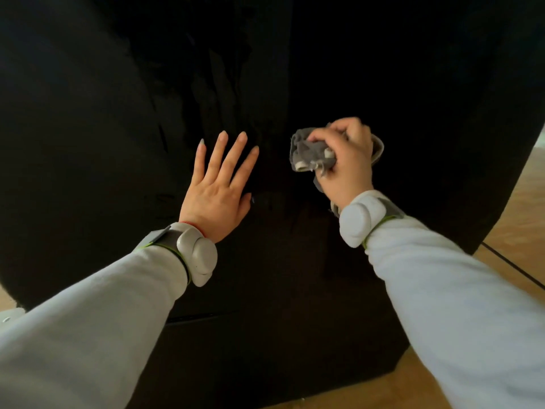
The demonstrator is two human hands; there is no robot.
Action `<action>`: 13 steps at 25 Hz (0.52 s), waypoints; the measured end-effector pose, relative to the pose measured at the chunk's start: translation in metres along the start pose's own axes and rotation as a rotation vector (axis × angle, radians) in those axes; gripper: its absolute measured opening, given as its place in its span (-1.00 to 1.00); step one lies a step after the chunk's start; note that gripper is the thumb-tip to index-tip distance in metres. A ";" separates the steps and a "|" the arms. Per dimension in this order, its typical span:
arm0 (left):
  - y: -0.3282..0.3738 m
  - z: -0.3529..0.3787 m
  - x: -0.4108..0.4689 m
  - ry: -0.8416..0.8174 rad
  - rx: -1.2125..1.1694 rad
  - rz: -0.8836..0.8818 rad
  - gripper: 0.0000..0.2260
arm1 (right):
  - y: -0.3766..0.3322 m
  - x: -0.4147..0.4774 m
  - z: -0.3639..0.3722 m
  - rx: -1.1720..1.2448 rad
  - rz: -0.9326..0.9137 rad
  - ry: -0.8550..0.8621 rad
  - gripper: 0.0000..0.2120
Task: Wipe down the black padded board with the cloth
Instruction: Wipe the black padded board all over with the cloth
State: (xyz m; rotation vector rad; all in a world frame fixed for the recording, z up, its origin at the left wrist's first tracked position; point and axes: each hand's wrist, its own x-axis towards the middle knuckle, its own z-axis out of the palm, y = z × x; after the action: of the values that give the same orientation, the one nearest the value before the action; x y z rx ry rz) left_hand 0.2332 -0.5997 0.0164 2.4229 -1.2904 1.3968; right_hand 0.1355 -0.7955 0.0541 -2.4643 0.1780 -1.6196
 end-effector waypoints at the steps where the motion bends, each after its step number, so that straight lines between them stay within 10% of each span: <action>1: 0.000 0.001 -0.001 0.001 -0.004 0.000 -0.34 | 0.002 -0.010 0.005 0.013 0.007 -0.025 -0.71; 9: 0.008 -0.003 -0.005 -0.013 -0.024 -0.031 -0.30 | 0.017 -0.077 0.010 -0.005 -0.043 -0.355 -0.72; 13: 0.008 0.001 -0.012 -0.016 -0.022 -0.014 -0.30 | 0.002 -0.034 -0.014 0.007 0.018 -0.074 -0.70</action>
State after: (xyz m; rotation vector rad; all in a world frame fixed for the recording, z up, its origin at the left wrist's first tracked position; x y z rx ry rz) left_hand 0.2259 -0.5974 0.0042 2.4296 -1.2820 1.3553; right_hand 0.1098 -0.7919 0.0288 -2.5061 0.1830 -1.5161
